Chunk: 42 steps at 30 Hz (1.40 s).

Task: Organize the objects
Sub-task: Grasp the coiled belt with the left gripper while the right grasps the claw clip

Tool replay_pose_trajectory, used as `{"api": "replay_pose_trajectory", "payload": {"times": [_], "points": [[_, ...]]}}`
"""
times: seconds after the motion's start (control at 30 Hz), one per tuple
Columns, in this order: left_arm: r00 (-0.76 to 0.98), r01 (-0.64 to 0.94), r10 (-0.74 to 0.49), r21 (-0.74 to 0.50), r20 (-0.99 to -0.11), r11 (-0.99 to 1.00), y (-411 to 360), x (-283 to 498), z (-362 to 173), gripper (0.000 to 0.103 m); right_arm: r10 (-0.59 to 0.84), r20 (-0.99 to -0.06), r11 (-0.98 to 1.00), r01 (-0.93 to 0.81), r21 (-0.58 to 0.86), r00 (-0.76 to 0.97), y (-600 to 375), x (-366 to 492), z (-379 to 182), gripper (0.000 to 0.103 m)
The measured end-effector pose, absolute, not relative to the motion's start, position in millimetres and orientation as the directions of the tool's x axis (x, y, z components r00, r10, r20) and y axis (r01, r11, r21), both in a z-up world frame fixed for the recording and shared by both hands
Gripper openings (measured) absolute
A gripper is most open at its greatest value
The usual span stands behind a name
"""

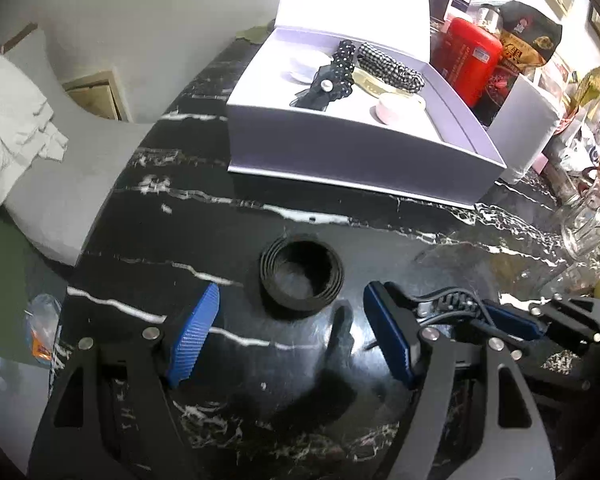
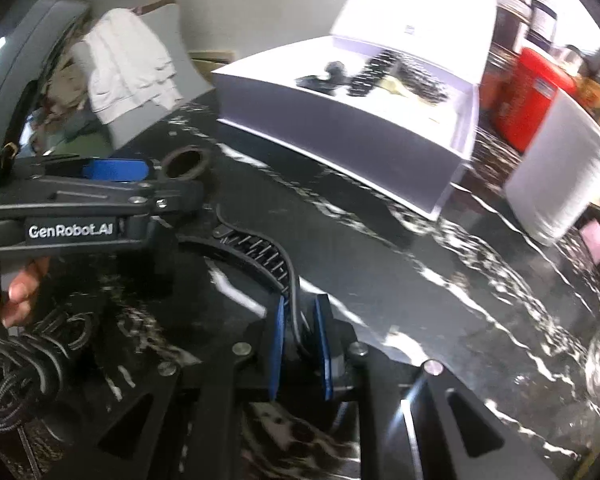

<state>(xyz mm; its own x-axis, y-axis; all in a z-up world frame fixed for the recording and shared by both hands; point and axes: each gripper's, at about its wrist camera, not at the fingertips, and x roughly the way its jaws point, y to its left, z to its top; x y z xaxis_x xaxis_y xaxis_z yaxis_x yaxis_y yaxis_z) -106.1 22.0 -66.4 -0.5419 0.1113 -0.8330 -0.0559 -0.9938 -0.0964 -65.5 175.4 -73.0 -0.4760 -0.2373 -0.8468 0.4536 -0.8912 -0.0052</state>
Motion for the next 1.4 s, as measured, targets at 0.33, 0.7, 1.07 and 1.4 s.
{"api": "replay_pose_trajectory", "payload": {"times": [0.33,0.7,1.07,1.4], "points": [[-0.541,-0.044,0.069,-0.054,-0.838,-0.998,24,-117,-75,0.074,-0.257,-0.836,-0.896,0.444,0.018,-0.484,185,-68,-72,0.042],[-0.545,-0.047,0.054,-0.034,-0.837,-0.998,24,-128,-80,0.074,-0.293,-0.814,-0.887,0.461,0.034,-0.502,177,-83,-74,0.050],[-0.554,-0.066,0.062,-0.030,-0.830,-0.997,22,-129,-78,0.051,-0.293,-0.810,-0.914,0.398,0.080,-0.509,178,-99,-73,0.016],[-0.555,-0.114,0.086,-0.028,-0.827,-0.993,29,-108,-77,0.040,-0.213,-0.818,-0.930,0.368,0.003,-0.534,178,-75,-73,0.016]]}}
